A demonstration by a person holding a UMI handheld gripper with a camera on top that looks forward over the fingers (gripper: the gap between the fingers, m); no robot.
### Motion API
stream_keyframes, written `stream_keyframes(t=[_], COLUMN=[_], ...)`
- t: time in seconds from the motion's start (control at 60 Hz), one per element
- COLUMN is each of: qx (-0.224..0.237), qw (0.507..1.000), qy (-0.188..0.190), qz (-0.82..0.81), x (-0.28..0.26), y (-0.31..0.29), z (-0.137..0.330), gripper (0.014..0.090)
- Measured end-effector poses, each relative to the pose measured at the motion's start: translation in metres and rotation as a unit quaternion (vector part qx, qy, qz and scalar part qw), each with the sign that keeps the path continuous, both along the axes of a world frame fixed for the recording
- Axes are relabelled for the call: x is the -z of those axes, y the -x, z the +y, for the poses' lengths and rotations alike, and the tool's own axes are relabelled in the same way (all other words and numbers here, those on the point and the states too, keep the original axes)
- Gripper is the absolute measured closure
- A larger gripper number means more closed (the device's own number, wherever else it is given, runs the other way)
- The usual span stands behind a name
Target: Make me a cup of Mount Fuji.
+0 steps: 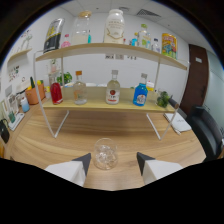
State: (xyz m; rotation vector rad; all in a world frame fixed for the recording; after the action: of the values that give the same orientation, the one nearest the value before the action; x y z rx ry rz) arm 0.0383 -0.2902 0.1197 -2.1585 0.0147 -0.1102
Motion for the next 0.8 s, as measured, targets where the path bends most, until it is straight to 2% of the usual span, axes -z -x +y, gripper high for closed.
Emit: stream_keyframes(t=[0.267,0.433,0.633,0.8], qx=[0.014,0.001,-0.027,-0.037], qw=[0.999,0.997,0.988,0.981], qy=[-0.007,-0.055,-0.142,-0.187], qz=[0.028,0.047,0.047,0.042], x=[0.004,-0.012,-0.06,-0.085], y=[0.002,0.034,0.085,0.103], z=[-0.02,-0.024,0.029,0.098], gripper=[0.0194,0.0201,0.0194,0.0197])
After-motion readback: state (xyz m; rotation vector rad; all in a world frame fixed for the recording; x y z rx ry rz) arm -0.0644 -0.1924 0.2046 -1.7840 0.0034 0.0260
